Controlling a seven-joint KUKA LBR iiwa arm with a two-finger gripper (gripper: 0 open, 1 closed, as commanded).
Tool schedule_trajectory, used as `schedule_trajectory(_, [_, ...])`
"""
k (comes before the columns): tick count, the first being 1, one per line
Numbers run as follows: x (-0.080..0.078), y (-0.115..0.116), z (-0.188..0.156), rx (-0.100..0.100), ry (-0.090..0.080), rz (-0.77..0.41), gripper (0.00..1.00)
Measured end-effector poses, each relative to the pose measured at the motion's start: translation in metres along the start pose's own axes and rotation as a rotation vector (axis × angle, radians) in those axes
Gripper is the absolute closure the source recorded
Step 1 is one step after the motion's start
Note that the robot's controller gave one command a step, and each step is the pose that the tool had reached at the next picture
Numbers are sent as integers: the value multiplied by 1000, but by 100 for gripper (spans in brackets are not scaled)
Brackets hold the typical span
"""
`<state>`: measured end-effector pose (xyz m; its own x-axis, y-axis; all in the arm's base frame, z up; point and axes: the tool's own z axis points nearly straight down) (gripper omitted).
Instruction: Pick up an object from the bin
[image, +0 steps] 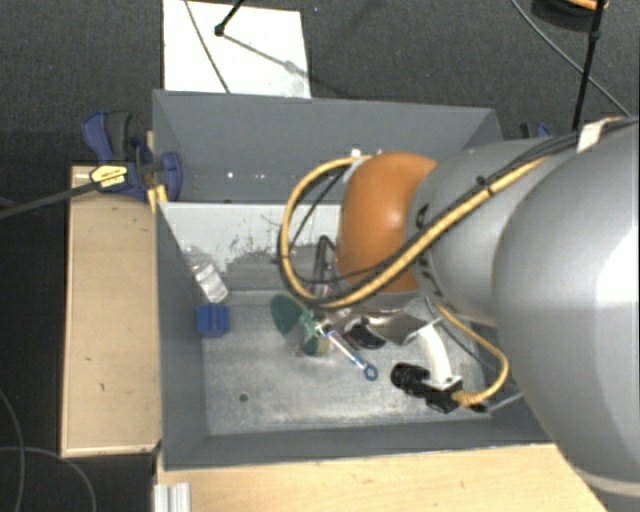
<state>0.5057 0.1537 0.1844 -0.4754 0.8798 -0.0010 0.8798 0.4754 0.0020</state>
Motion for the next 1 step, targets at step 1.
schedule_trajectory(1, [0,1,-10,-1,0,-9,100])
